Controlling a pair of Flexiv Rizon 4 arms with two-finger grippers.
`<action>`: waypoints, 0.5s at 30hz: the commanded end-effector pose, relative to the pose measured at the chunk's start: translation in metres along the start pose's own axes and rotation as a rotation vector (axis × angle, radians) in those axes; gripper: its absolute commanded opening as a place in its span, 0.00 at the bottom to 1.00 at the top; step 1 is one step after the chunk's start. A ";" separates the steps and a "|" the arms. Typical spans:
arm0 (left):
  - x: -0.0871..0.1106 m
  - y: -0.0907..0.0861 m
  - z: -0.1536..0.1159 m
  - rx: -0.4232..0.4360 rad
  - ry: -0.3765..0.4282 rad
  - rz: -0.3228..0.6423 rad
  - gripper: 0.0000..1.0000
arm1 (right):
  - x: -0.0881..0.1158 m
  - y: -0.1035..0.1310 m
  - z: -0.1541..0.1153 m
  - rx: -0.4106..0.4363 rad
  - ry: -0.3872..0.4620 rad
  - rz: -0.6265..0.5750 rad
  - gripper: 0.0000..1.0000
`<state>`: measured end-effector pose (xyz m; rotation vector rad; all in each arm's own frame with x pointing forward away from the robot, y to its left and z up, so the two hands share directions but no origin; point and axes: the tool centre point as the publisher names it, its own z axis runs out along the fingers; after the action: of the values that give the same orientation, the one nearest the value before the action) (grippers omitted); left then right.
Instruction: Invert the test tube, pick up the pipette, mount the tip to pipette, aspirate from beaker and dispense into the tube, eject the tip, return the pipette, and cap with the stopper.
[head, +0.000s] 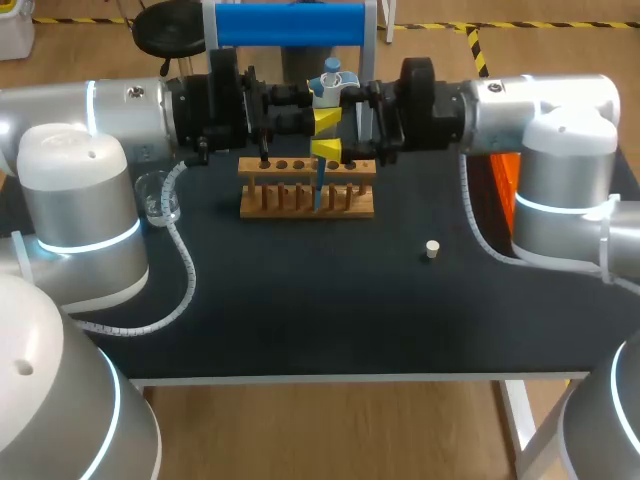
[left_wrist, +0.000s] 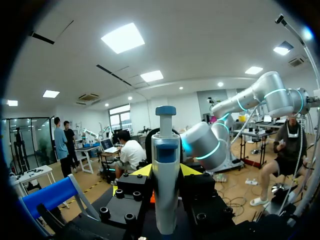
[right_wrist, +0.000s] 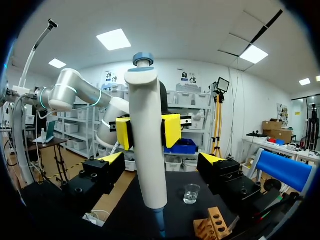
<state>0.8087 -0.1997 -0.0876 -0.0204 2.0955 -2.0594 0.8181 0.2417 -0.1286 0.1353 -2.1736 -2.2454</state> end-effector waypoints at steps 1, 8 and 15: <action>0.001 0.000 0.002 0.001 -0.006 0.001 0.00 | 0.000 0.000 0.003 -0.001 -0.005 0.001 0.95; 0.001 0.000 0.002 0.001 -0.006 0.001 0.00 | 0.001 0.001 0.004 0.003 -0.014 0.003 0.67; 0.001 0.000 0.002 0.001 -0.006 0.001 0.00 | 0.001 0.001 0.003 0.002 -0.017 0.006 0.35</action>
<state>0.8092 -0.1994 -0.0876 -0.0215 2.0952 -2.0583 0.8174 0.2453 -0.1278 0.1146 -2.1777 -2.2490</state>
